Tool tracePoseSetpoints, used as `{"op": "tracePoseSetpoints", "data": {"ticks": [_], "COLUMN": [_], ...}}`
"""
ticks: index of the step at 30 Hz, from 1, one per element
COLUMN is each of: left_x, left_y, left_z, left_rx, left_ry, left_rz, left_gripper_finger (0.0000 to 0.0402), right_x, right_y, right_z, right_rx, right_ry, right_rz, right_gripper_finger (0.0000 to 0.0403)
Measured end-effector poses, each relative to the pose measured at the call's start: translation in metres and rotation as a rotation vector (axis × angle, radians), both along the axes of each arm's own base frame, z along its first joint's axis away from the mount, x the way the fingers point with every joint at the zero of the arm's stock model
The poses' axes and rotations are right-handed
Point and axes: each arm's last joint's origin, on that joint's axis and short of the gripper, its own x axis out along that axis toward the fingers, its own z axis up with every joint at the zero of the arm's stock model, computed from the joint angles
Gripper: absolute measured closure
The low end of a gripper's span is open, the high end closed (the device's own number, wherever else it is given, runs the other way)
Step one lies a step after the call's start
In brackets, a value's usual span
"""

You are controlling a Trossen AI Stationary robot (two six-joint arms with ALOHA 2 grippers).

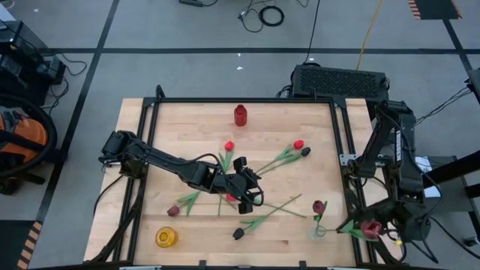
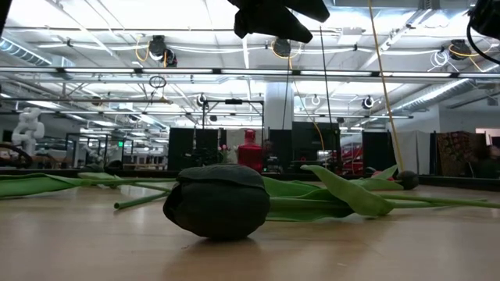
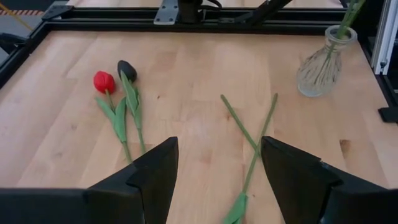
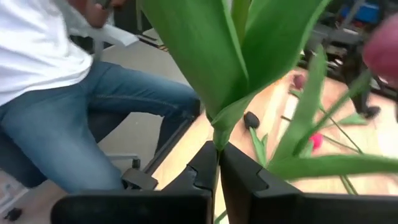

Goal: Sort flowers into vase by color
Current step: Put the top dark red flower into the transparent vase

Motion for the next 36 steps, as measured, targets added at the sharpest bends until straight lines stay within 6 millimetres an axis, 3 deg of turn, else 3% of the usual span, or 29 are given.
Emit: {"op": "tracePoseSetpoints", "data": {"ticks": [17, 30, 36], "left_x": [0.000, 0.000, 0.000], "left_y": [0.000, 0.001, 0.001], "left_z": [0.000, 0.000, 0.000], "left_rx": [0.002, 0.004, 0.004], "left_ry": [-0.002, -0.003, -0.003], "left_rz": [-0.003, -0.002, -0.002], "left_gripper_finger": [0.0166, 0.0166, 0.0166], "right_x": [-0.001, -0.009, -0.012], "right_y": [-0.009, -0.034, -0.055], "right_z": [-0.008, 0.011, 0.024], "right_rx": [0.023, 0.212, 0.315], "right_ry": [0.072, 0.202, 0.176], "right_rz": [-0.076, 0.027, 0.016], "right_gripper_finger": [0.0274, 0.0248, 0.0247]}}
